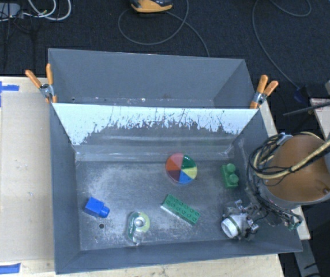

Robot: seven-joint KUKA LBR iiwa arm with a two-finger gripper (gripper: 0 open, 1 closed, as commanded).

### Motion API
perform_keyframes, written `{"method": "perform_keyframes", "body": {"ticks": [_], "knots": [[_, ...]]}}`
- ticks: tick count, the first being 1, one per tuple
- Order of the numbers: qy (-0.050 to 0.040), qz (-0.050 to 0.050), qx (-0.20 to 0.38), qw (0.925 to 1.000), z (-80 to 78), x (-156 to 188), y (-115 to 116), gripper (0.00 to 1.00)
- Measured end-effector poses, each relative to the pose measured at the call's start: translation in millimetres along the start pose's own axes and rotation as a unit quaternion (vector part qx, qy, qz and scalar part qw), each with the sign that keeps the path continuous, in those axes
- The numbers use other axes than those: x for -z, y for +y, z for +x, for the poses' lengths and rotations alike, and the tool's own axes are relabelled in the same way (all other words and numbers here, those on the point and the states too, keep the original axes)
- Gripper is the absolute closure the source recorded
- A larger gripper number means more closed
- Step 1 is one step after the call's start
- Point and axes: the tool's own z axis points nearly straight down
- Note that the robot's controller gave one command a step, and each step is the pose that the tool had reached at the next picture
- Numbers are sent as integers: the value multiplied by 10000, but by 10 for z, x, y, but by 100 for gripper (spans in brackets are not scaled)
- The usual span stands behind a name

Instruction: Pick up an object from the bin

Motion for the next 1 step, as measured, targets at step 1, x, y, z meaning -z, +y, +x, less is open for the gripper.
{"method": "perform_keyframes", "body": {"ticks": [1], "knots": [[1,0,4,10000,0,0,1,100]]}}
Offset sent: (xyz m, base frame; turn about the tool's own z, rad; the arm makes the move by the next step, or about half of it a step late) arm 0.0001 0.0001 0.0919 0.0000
